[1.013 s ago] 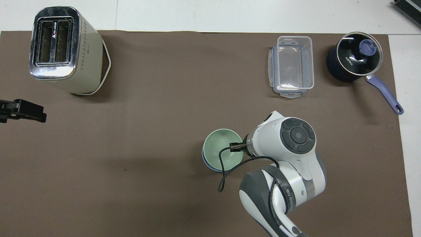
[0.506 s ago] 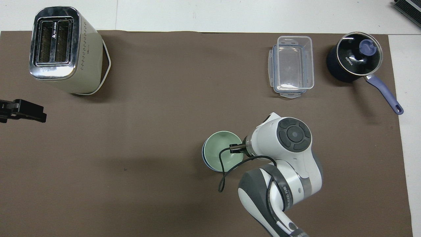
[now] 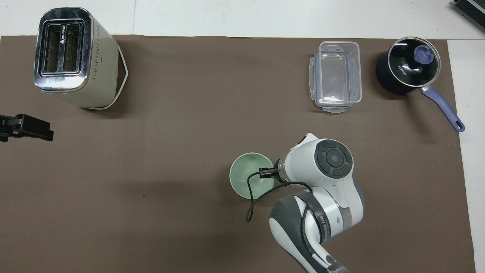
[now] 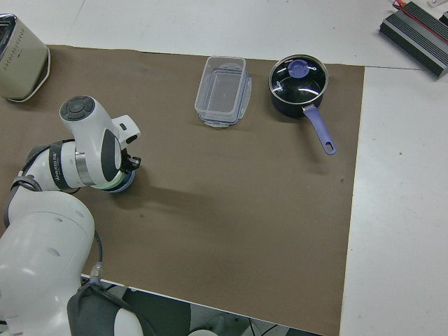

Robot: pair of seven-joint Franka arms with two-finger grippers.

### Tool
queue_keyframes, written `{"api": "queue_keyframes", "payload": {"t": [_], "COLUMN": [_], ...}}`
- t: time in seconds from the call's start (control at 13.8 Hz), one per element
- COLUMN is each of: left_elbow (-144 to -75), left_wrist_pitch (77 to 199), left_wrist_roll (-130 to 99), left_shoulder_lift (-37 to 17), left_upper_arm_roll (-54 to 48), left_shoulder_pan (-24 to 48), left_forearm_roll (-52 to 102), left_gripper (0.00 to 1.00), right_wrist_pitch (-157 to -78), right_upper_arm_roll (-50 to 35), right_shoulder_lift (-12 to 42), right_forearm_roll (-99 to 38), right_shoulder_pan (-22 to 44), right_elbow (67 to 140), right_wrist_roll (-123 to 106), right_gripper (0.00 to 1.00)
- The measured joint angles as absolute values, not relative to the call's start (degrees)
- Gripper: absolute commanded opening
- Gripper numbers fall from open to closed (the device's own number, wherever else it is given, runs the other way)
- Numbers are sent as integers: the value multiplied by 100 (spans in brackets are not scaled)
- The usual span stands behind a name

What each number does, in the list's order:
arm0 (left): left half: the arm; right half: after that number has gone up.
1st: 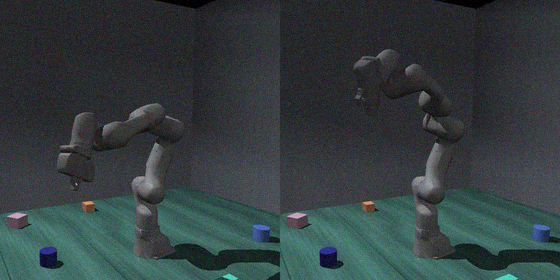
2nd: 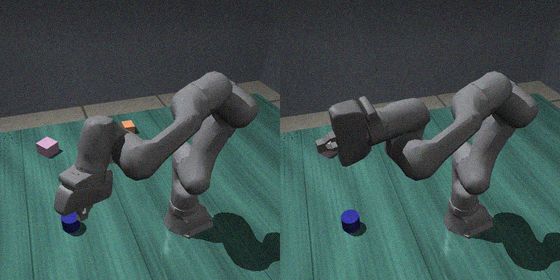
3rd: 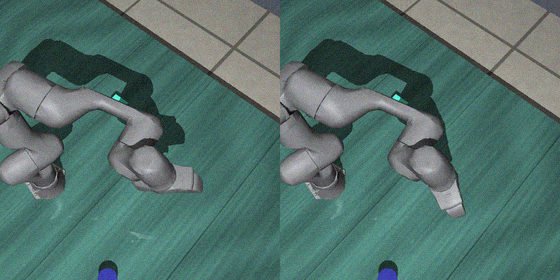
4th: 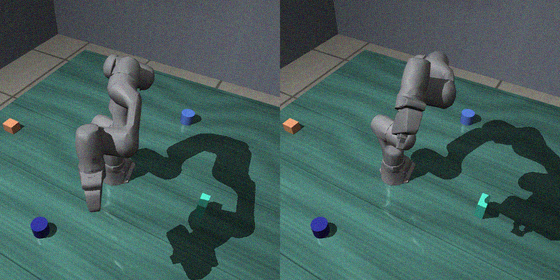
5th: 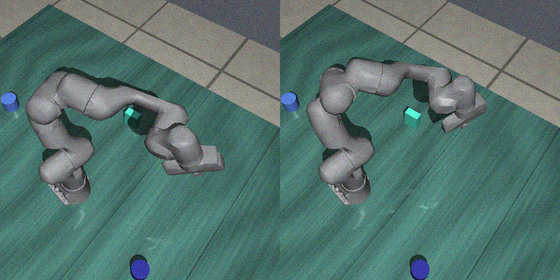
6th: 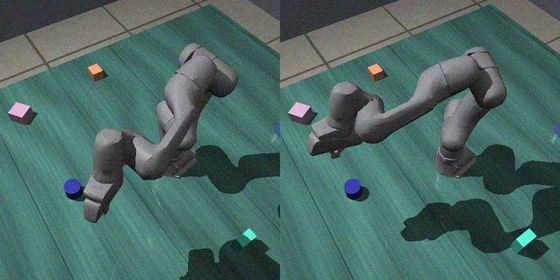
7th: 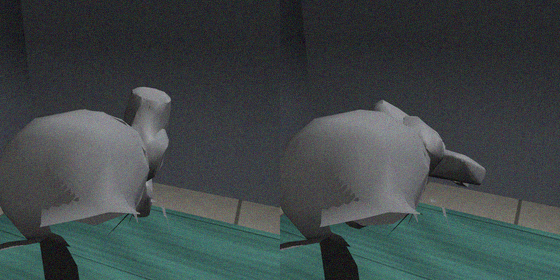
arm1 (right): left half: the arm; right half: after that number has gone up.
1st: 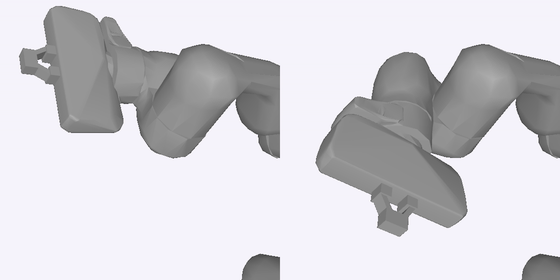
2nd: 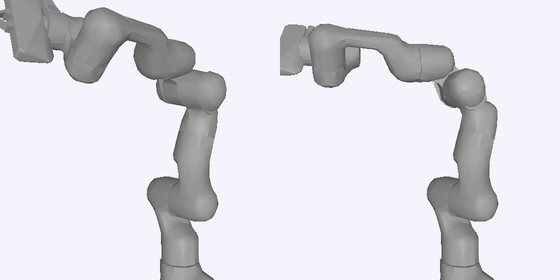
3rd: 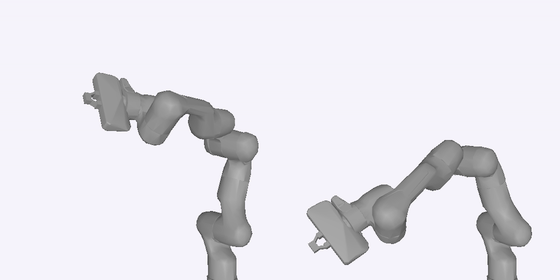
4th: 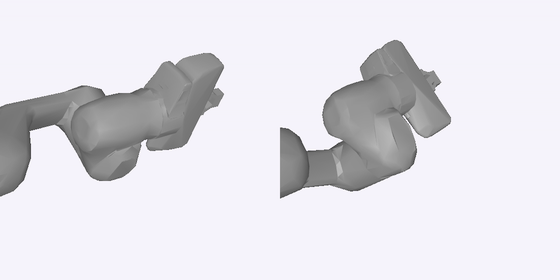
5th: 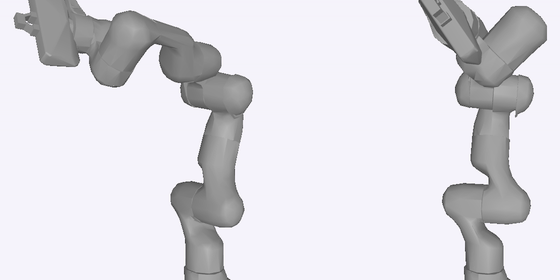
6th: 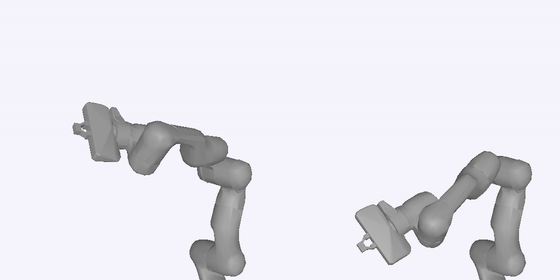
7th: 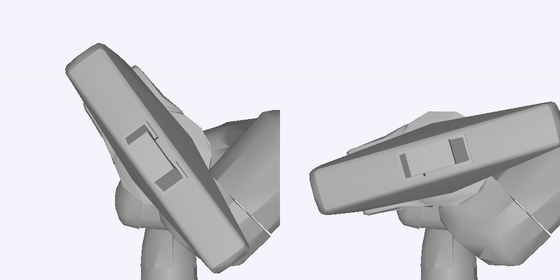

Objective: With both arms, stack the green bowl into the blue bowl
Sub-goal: 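Lower the green bowl into the blue bowl with the right gripper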

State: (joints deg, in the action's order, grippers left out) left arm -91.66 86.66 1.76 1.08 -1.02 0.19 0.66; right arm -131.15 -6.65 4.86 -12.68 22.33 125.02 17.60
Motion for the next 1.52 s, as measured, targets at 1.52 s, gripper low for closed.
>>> {"api": "queue_keyframes", "payload": {"t": [1.52], "left_elbow": [-9166], "left_wrist_pitch": [8666], "left_wrist_roll": [176], "left_shoulder_lift": [108], "left_upper_arm_roll": [-102], "left_shoulder_pan": [19], "left_forearm_roll": [66], "left_gripper": [100], "right_wrist_pitch": [-13159], "right_upper_arm_roll": [-649], "right_shoulder_lift": [491], "right_forearm_roll": [-1219], "right_shoulder_pan": [2220], "right_elbow": [12524], "right_wrist_roll": [1745], "right_gripper": [4]}}
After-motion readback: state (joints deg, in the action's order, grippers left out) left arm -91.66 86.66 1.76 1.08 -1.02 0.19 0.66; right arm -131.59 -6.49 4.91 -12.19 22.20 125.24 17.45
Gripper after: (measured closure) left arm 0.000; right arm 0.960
